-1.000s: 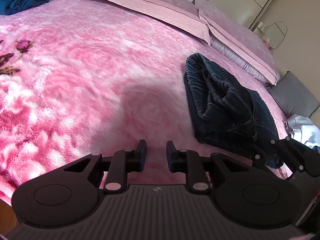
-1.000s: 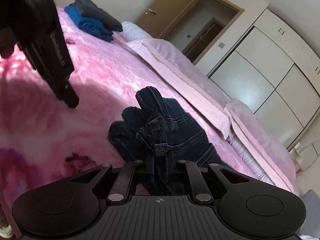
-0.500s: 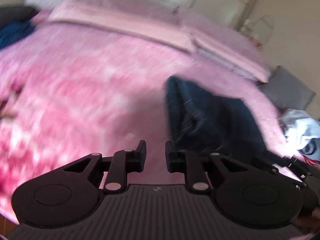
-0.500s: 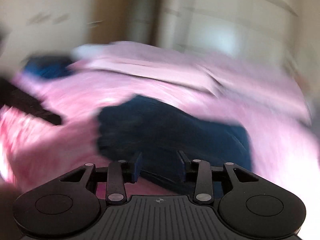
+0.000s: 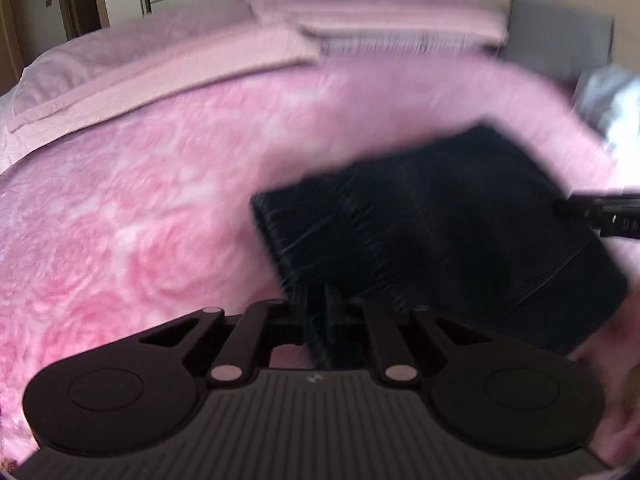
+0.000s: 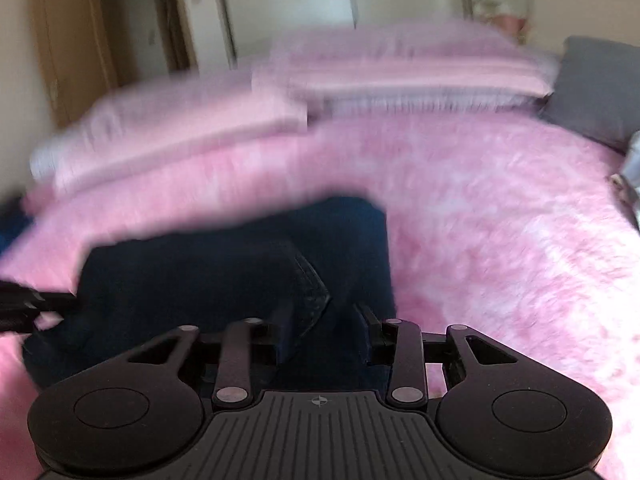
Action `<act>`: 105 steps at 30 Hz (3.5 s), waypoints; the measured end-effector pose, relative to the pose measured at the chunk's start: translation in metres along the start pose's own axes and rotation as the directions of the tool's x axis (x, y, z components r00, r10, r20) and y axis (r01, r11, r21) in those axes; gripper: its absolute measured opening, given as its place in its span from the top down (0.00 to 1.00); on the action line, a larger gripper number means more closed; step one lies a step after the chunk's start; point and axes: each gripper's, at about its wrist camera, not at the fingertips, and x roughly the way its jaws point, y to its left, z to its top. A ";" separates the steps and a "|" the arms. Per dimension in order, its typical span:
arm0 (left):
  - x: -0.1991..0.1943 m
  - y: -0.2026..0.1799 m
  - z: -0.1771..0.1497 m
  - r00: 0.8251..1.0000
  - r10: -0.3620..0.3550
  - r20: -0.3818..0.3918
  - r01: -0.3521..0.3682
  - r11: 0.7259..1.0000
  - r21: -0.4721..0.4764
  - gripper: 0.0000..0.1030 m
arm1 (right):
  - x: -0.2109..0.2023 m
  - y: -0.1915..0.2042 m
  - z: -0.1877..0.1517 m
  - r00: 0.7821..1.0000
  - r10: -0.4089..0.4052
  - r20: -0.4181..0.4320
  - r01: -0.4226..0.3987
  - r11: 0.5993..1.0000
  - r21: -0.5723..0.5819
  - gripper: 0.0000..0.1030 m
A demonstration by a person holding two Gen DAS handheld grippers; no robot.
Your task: Fold clothes
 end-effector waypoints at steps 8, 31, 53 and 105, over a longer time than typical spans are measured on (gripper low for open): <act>0.000 0.026 0.001 0.997 0.062 -0.052 -0.063 0.998 -0.015 0.91 | 0.017 -0.010 0.008 0.994 0.039 -0.100 -0.045 0.997 -0.056 0.65; 0.029 0.041 0.027 0.979 0.010 0.204 0.003 0.998 -0.064 0.93 | 0.083 -0.047 0.054 0.999 0.009 -0.038 -0.009 1.000 0.002 0.65; -0.048 -0.034 -0.057 0.981 0.084 0.175 -0.066 0.992 -0.107 0.95 | -0.035 0.036 -0.069 0.996 -0.086 0.009 0.087 0.991 -0.107 0.65; -0.263 -0.123 -0.107 0.968 0.182 0.174 -0.159 0.977 -0.141 0.69 | -0.218 0.106 -0.085 0.998 -0.003 -0.058 0.005 0.999 0.039 0.37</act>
